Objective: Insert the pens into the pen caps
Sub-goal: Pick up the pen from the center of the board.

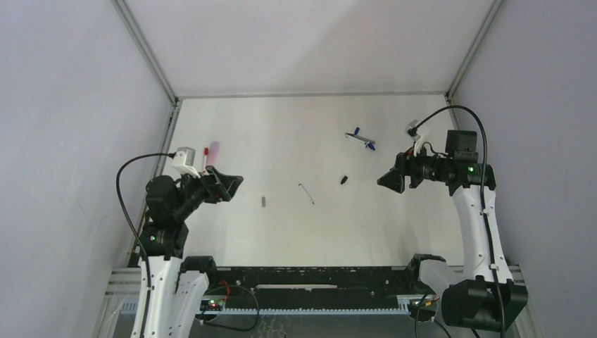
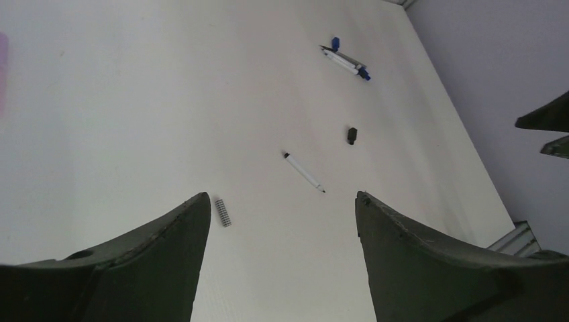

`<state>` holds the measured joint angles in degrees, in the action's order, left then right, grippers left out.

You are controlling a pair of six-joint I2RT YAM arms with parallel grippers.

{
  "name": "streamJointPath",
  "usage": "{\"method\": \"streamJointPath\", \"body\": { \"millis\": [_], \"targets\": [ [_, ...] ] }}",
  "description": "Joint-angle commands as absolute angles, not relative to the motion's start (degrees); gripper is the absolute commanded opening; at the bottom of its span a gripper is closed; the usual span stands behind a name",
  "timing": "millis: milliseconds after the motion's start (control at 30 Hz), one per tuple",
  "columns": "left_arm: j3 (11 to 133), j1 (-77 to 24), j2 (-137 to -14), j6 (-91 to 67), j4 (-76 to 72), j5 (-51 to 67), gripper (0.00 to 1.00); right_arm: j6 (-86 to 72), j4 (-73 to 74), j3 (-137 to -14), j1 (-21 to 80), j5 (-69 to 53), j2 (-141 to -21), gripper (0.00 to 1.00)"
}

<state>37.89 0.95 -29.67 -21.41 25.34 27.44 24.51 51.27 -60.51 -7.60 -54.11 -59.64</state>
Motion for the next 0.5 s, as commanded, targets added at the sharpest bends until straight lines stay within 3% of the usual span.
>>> {"method": "streamJointPath", "body": {
  "millis": [0, 467],
  "targets": [
    [35.43, 1.36, -30.6, -21.07, 20.65, 31.85, 0.82, 28.0, 52.71, -62.56, -8.43, -50.62, -59.66, 0.77],
    [34.93, 1.37, -31.03, -19.98, 23.95, 30.31, 0.81, 28.05, 40.32, -65.74, -8.44, -47.62, -73.81, 0.68]
  ]
}}
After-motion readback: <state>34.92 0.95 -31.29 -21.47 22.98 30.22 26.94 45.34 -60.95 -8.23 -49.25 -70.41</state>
